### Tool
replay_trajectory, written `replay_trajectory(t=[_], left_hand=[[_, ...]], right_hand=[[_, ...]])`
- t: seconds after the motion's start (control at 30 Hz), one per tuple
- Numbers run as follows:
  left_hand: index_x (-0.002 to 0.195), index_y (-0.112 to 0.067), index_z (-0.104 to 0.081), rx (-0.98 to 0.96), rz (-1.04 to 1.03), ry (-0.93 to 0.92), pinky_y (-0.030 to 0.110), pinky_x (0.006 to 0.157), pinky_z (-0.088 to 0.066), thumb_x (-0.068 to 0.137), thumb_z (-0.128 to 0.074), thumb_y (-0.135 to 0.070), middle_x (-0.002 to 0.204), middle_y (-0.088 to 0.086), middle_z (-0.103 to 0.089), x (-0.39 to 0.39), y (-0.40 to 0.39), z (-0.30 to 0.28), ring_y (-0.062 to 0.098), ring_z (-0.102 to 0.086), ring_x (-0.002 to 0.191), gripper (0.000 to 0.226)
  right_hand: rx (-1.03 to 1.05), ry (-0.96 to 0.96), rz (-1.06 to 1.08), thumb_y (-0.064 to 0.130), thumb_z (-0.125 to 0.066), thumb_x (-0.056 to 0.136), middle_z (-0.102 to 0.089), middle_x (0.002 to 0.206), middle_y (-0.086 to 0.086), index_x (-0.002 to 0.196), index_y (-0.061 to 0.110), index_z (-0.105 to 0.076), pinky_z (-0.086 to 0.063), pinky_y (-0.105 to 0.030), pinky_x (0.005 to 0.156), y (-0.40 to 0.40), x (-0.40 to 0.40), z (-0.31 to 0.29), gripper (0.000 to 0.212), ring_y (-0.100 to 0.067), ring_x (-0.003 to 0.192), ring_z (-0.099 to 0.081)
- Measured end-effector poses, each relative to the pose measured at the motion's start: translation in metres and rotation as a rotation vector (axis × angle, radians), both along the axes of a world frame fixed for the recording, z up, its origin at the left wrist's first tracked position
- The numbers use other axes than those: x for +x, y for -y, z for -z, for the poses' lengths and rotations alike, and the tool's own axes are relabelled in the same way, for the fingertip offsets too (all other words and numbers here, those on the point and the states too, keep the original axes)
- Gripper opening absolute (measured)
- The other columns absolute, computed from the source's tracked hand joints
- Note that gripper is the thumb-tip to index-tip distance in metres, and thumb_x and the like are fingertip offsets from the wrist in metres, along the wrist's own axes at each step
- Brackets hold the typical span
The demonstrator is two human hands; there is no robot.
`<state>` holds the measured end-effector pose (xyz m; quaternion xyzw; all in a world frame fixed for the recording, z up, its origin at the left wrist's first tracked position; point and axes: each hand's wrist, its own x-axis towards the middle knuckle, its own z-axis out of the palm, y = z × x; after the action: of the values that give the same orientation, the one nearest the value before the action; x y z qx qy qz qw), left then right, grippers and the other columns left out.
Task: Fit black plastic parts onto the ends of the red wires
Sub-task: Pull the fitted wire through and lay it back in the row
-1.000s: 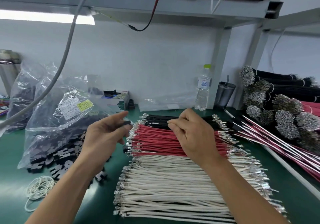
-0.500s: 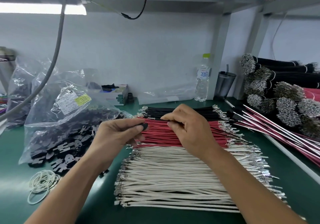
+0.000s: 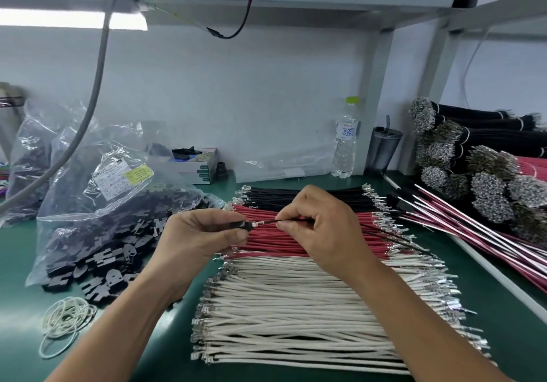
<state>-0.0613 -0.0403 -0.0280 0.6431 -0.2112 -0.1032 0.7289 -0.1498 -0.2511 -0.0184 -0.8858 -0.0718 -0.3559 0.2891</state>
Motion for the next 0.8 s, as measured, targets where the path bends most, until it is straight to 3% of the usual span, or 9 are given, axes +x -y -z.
replay_trajectory(t=[0.27, 0.47, 0.8], left_hand=[[0.082, -0.013, -0.084, 0.017, -0.001, 0.061, 0.021, 0.066, -0.061, 0.055, -0.087, -0.008, 0.086, 0.016, -0.08, -0.004, 0.001, -0.001, 0.019, -0.074, 0.071, 0.027], [0.083, -0.014, -0.085, 0.038, 0.005, 0.101, 0.019, 0.065, -0.059, 0.058, -0.087, -0.008, 0.084, 0.014, -0.08, -0.007, 0.002, -0.002, 0.018, -0.075, 0.07, 0.026], [0.083, -0.019, -0.085, 0.087, -0.045, 0.176, 0.021, 0.066, -0.061, 0.06, -0.087, -0.01, 0.081, 0.011, -0.08, -0.009, 0.004, -0.001, 0.019, -0.074, 0.068, 0.024]], right_hand=[[-0.03, 0.025, 0.034, 0.029, -0.079, 0.085, -0.058, 0.084, 0.019, 0.086, 0.033, -0.077, -0.049, -0.026, 0.066, -0.003, 0.0, 0.001, 0.005, -0.006, 0.08, -0.06], [-0.186, 0.078, 0.031, 0.026, -0.079, 0.085, -0.057, 0.082, 0.016, 0.088, 0.027, -0.078, -0.041, -0.014, 0.065, -0.009, -0.002, -0.003, 0.003, 0.0, 0.075, -0.055], [-0.142, 0.041, 0.013, 0.023, -0.077, 0.087, -0.057, 0.083, 0.014, 0.09, 0.02, -0.078, -0.041, -0.013, 0.067, -0.017, 0.002, 0.001, 0.004, -0.001, 0.076, -0.055]])
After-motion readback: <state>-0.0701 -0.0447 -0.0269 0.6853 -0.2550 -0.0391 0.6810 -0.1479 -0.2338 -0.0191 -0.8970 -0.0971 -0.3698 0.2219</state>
